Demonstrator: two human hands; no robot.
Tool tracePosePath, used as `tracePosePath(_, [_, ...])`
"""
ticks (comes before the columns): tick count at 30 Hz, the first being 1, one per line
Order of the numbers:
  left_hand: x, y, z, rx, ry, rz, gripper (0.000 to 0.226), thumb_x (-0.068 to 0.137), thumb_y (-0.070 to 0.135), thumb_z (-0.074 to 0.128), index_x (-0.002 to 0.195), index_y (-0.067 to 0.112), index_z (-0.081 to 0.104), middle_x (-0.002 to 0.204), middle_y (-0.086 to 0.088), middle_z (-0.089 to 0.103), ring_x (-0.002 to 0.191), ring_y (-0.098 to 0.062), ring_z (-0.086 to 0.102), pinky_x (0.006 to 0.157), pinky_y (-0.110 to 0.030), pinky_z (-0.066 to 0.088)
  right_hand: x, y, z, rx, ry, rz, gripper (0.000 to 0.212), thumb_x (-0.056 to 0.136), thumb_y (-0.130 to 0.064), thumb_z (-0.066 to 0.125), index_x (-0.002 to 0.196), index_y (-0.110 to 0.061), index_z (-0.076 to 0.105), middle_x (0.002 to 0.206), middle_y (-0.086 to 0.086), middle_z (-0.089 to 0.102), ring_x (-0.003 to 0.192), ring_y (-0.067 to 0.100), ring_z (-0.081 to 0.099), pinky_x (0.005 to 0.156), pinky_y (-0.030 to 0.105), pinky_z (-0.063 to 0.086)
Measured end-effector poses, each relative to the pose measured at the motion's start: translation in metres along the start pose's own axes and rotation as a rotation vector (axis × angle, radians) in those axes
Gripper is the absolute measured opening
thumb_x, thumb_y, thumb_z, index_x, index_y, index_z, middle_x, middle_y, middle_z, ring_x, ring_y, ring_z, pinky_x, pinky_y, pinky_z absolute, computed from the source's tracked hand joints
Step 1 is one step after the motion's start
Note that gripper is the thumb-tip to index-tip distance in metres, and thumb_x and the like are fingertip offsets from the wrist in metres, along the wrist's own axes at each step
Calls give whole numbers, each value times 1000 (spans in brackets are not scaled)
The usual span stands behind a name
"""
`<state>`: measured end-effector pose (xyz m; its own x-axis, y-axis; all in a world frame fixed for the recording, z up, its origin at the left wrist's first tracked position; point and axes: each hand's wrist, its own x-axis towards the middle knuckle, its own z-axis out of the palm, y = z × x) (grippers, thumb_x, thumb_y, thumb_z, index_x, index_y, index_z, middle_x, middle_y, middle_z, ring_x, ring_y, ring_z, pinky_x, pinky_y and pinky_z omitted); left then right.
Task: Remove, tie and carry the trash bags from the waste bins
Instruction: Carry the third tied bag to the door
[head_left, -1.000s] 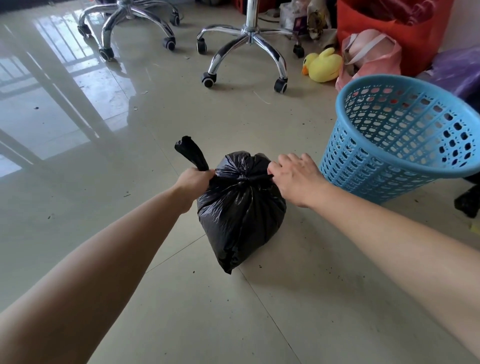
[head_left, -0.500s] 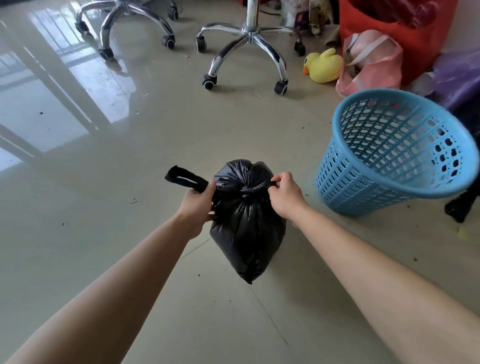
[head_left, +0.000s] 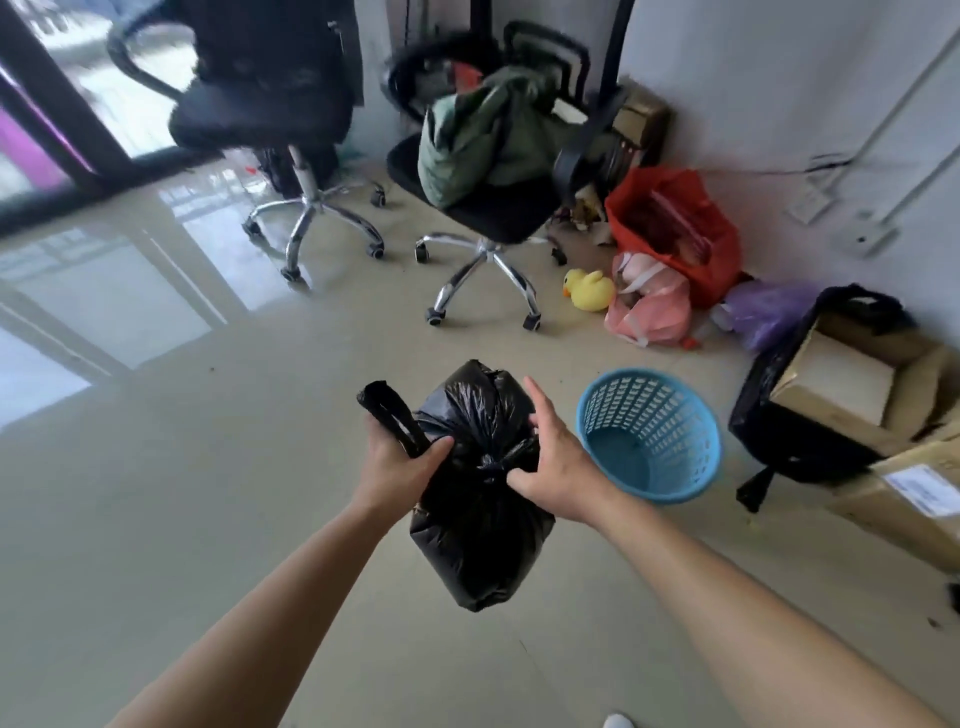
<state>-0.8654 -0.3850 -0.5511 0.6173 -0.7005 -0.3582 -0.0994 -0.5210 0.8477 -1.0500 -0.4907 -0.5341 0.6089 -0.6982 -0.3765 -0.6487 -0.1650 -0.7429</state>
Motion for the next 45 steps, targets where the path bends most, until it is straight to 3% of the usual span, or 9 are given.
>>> tracePosePath(4, [-60,126,-62,182,-120,114,46,85,36,73,122,20,50,106,0,69,102,-21,66,92,-40,53,-79,-117,-84,-79,22,-61,122,71,-23,69,144,-57,-21,156,8,29,143,20,34,114,32,34])
tracePosePath(9, [-143,297,-107,373,-231,392,55,89,34,66,136,16,45,120,-7,57,113,-29,57,97,-44,47,-205,-236,-190,-192,170,-79,136,66,-30,78,140,-57,-33,163,10,7,149,29,22,115,43,34])
tracePosePath(13, [-214,399,-92,448,-312,609,56,90,35,66,139,16,45,126,-11,56,119,-29,54,93,-30,40,-298,-262,-250,-264,351,-58,145,65,-41,86,145,-42,-35,161,5,-1,149,26,12,116,34,23])
tracePosePath(19, [-342,486,-23,520,-537,914,64,83,56,56,137,24,46,123,-7,51,120,-30,49,105,-47,42,-457,-240,-311,-367,736,30,142,70,-36,83,148,-25,-35,157,5,6,146,26,13,116,34,21])
tracePosePath(24, [-486,506,54,531,-672,1153,56,91,39,63,140,20,44,128,-7,42,117,-28,51,102,-37,42,-621,-184,-332,-558,980,166,133,74,-36,77,150,-17,-31,150,12,20,134,29,27,108,37,33])
tracePosePath(31, [-723,482,194,608,-797,1479,54,92,51,55,135,22,40,113,-1,37,104,-31,58,90,-40,50,-885,-74,-314,-618,1197,395,124,75,-37,73,155,-16,-19,150,16,24,134,32,31,110,42,38])
tracePosePath(36, [-895,441,279,657,-943,1736,57,95,53,49,140,20,36,115,-4,39,103,-28,56,83,-40,52,-1057,-7,-279,-615,1252,672,115,76,-46,69,157,-15,-5,144,14,28,125,31,40,103,42,44])
tracePosePath(41, [-1045,399,366,647,-1050,1956,53,97,54,44,134,17,39,111,-5,41,99,-26,55,76,-37,51,-1194,68,-243,-584,1334,897,107,74,-46,67,157,-8,11,144,17,31,130,35,39,108,43,41])
tracePosePath(45, [-1149,358,445,631,-1190,2042,58,97,51,47,140,13,38,113,-8,43,101,-31,55,76,-40,50,-1285,134,-224,-518,1364,1082,105,75,-49,62,157,-10,10,148,14,26,129,34,38,107,43,41])
